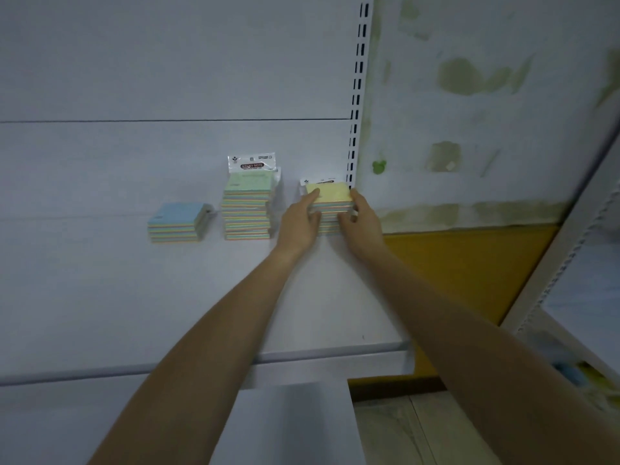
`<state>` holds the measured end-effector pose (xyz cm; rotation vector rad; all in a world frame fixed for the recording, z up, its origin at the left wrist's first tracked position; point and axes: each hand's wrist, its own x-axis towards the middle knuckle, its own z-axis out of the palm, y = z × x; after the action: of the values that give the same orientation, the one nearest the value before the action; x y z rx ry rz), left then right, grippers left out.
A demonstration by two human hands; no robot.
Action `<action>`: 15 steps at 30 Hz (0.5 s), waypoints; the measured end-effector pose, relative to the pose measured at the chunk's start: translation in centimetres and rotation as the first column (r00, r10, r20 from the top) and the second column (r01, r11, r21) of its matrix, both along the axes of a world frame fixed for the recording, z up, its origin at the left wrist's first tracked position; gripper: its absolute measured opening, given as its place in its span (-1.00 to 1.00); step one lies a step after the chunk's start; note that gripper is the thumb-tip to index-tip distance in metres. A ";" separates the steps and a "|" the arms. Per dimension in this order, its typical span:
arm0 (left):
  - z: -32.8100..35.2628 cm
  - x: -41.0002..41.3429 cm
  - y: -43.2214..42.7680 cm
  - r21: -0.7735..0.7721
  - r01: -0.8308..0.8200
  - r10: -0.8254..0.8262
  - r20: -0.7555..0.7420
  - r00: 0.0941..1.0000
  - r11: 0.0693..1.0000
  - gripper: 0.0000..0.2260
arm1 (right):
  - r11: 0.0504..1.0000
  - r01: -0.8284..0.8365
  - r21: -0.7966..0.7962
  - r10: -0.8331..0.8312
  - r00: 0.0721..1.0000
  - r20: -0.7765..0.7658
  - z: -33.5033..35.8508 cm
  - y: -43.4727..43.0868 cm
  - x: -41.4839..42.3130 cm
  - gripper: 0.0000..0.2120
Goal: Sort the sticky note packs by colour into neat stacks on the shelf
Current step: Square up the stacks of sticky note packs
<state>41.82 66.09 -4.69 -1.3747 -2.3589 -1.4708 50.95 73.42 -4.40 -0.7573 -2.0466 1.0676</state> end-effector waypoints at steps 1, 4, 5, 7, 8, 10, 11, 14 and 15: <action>-0.2 -0.2 0.2 0.014 -0.006 0.006 -0.006 1.000 1.000 -0.61 | 1.000 0.012 -0.011 -0.013 1.000 -0.013 -0.2 0.1 -0.2 -0.49; -0.8 -0.8 0.5 0.034 -0.011 0.012 -0.049 0.999 0.999 -0.62 | 0.999 0.034 0.013 -0.033 0.999 -0.021 -0.8 0.3 -0.6 -0.50; -0.9 -1.0 0.6 0.034 -0.009 0.011 -0.053 0.999 0.999 -0.62 | 0.998 0.043 0.039 -0.043 0.999 -0.001 -1.0 0.5 -0.8 -0.50; -1.0 -1.4 0.7 0.016 -0.012 0.013 -0.050 0.999 1.000 -0.60 | 0.995 0.055 0.081 -0.057 0.998 0.034 -1.1 0.6 -1.0 -0.51; -1.1 -1.5 0.8 0.006 -0.013 0.014 -0.044 0.999 1.000 -0.58 | 0.995 0.058 0.080 -0.061 0.997 0.040 -1.2 0.7 -1.1 -0.50; -1.2 -1.7 0.9 -0.003 -0.011 0.011 -0.030 0.999 1.000 -0.56 | 0.994 0.061 0.087 -0.065 0.997 0.046 -1.3 0.7 -1.2 -0.50; -1.2 -1.8 0.9 -0.008 -0.015 0.015 -0.030 0.999 1.000 -0.55 | 0.993 0.064 0.101 -0.069 0.996 0.050 -1.3 0.7 -1.2 -0.49; -1.4 -1.9 1.1 -0.037 -0.032 0.031 -0.046 0.998 0.999 -0.50 | 0.992 0.075 0.106 -0.083 0.993 0.081 -1.1 0.4 -1.2 -0.48; -1.5 -1.8 1.1 -0.053 -0.029 0.027 -0.048 0.998 0.998 -0.46 | 0.991 0.073 0.109 -0.082 0.993 0.080 -0.9 0.2 -1.2 -0.47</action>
<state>39.99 67.15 -6.16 -1.3663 -2.3951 -1.3622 49.76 73.63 -5.33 -0.8334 -2.1088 0.8902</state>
